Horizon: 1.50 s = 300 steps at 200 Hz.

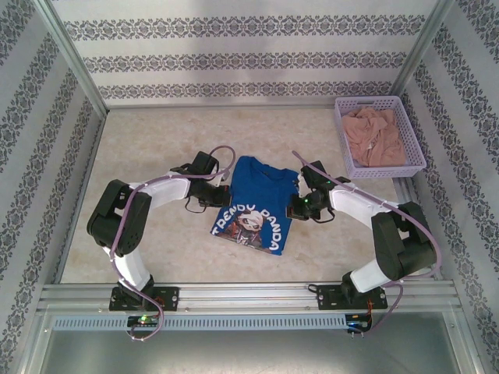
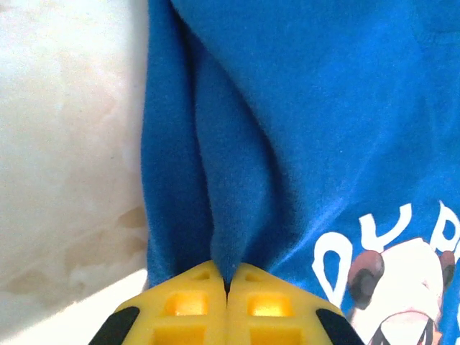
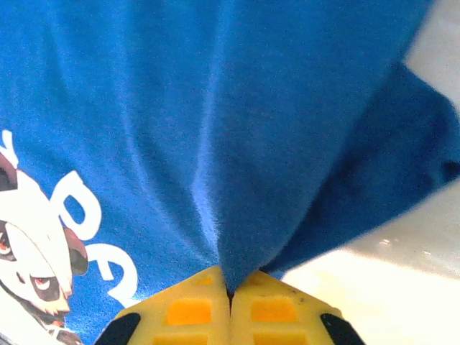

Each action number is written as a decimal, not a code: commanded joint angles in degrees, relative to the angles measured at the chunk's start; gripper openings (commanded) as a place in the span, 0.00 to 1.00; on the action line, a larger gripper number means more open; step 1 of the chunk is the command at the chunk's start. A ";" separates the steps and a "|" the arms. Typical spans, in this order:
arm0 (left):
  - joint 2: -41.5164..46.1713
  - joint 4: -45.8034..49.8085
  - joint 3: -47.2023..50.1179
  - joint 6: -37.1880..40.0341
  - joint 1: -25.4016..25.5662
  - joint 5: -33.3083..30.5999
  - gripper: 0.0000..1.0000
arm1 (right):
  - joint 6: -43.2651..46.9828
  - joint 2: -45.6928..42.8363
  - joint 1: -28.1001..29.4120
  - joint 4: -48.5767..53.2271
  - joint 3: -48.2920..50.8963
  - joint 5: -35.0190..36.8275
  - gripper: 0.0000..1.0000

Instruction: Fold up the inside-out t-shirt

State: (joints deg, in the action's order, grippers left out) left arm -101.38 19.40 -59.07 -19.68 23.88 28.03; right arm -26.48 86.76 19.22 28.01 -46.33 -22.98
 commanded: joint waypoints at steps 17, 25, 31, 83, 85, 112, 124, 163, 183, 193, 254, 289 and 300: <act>4.03 7.30 1.07 0.26 -0.48 -3.50 0.00 | 4.82 -1.36 -2.85 6.53 -1.54 4.75 0.00; 4.30 8.32 1.46 -0.39 -0.47 -4.14 0.00 | 5.61 -0.95 -3.10 7.25 -1.98 5.33 0.00; 4.47 8.89 1.80 -0.74 -0.43 -4.78 0.00 | 6.05 -0.54 -3.21 7.68 -2.35 5.70 0.00; 6.95 4.51 4.66 -4.38 -0.40 -2.55 0.29 | 7.32 0.16 -2.75 7.51 -5.45 3.20 0.23; 7.18 4.33 4.84 -4.46 -0.41 -2.41 0.31 | 7.14 -0.06 -2.67 7.44 -5.33 2.90 0.24; 11.51 1.64 8.25 -6.97 -0.41 0.58 0.46 | 3.64 -4.00 -1.79 5.34 -0.74 -1.62 0.34; 13.66 0.30 11.00 -8.21 -0.36 2.61 0.48 | 2.08 -5.95 -0.88 4.80 1.85 -1.90 0.38; 16.37 -2.08 16.31 -8.05 1.18 6.53 0.50 | -1.30 -7.32 1.07 0.53 7.01 -2.94 0.39; 14.71 -2.74 15.11 -7.21 2.37 6.11 0.48 | -1.31 -6.15 1.17 -0.28 7.08 -2.32 0.36; 13.68 -3.11 14.34 -6.97 2.84 5.67 0.47 | -1.15 -5.77 1.15 -0.57 7.18 -1.92 0.35; 7.97 -4.05 11.90 -5.02 3.94 4.76 0.28 | -0.26 -3.09 0.95 -1.76 6.70 -0.55 0.20; 7.87 -3.30 13.77 -5.24 3.89 4.65 0.03 | 1.34 -3.03 -0.29 1.08 5.94 1.40 0.12; 9.17 -1.84 14.91 -5.57 3.90 3.59 0.00 | 1.73 -3.28 -0.80 2.34 5.66 1.94 0.09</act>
State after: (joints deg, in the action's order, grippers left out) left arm -93.69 16.67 -45.98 -25.85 27.33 32.82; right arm -26.41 83.31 19.70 27.05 -39.59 -23.62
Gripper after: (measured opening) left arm 0.043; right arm 0.118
